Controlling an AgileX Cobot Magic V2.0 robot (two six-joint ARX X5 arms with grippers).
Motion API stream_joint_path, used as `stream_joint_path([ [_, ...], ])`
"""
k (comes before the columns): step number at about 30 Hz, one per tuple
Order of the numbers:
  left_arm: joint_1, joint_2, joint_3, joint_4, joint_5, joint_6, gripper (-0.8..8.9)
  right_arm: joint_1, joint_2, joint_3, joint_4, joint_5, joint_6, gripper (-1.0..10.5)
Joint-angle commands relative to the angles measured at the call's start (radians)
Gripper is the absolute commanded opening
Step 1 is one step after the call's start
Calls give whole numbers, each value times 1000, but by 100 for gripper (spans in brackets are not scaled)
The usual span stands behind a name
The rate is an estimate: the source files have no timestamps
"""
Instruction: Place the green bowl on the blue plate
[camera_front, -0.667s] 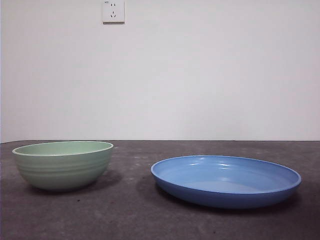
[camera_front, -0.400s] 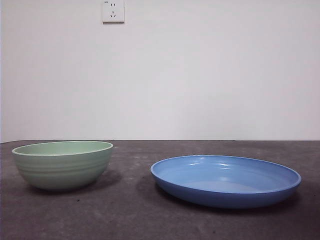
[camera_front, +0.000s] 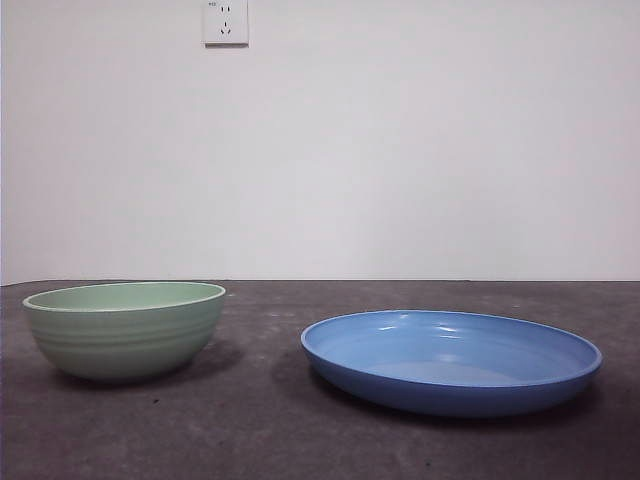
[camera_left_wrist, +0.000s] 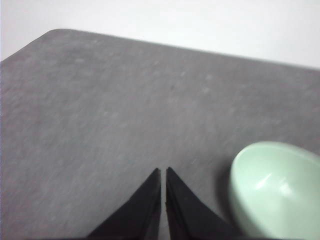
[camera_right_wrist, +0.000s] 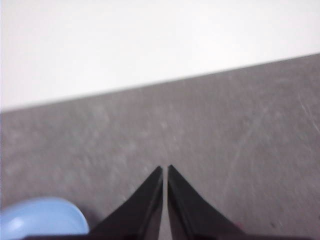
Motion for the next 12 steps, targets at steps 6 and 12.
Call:
stream_joint_path([
  [6, -58, 162, 220, 15, 61, -104, 18, 24, 142, 216, -90, -82, 127, 12],
  [12, -92, 363, 431, 3, 135, -104, 18, 54, 304, 428, -235, -161, 108, 11],
])
